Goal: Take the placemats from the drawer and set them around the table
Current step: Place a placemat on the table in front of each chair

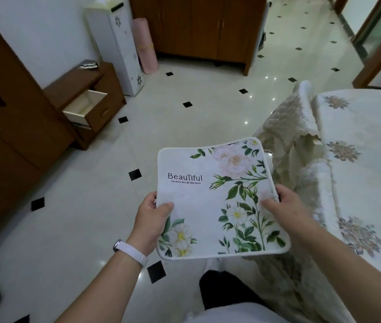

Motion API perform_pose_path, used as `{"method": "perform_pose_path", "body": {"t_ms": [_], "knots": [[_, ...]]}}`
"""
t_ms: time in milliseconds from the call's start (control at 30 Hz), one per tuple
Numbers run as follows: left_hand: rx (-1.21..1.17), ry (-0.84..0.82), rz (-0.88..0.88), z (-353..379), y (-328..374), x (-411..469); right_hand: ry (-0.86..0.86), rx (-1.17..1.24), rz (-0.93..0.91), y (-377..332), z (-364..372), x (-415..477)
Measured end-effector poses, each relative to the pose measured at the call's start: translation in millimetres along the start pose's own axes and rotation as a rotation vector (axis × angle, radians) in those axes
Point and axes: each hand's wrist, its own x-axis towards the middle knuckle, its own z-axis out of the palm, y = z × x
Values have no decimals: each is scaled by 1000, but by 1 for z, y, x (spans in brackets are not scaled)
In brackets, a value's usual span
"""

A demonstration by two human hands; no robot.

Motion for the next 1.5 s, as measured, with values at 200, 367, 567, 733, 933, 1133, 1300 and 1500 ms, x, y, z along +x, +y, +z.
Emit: {"method": "perform_pose_path", "body": {"t_ms": [200, 367, 567, 733, 933, 1133, 1300, 1500], "knots": [[50, 17, -31, 27, 23, 85, -10, 37, 19, -14, 2, 100], [104, 48, -5, 76, 64, 171, 31, 64, 31, -38, -14, 194], [152, -4, 47, 146, 106, 252, 77, 92, 42, -75, -54, 264], [136, -58, -4, 191, 113, 284, 154, 44, 50, -88, -77, 292], [175, -140, -6, 240, 136, 340, 264, 19, 90, -93, -94, 330], [191, -282, 28, 298, 167, 416, 394, 77, 167, -111, -109, 391], [271, -500, 63, 352, 203, 501, 552, 153, 254, -136, -117, 452], [302, -677, 55, 421, 250, 590, 709, 192, 328, -176, -132, 511]]}}
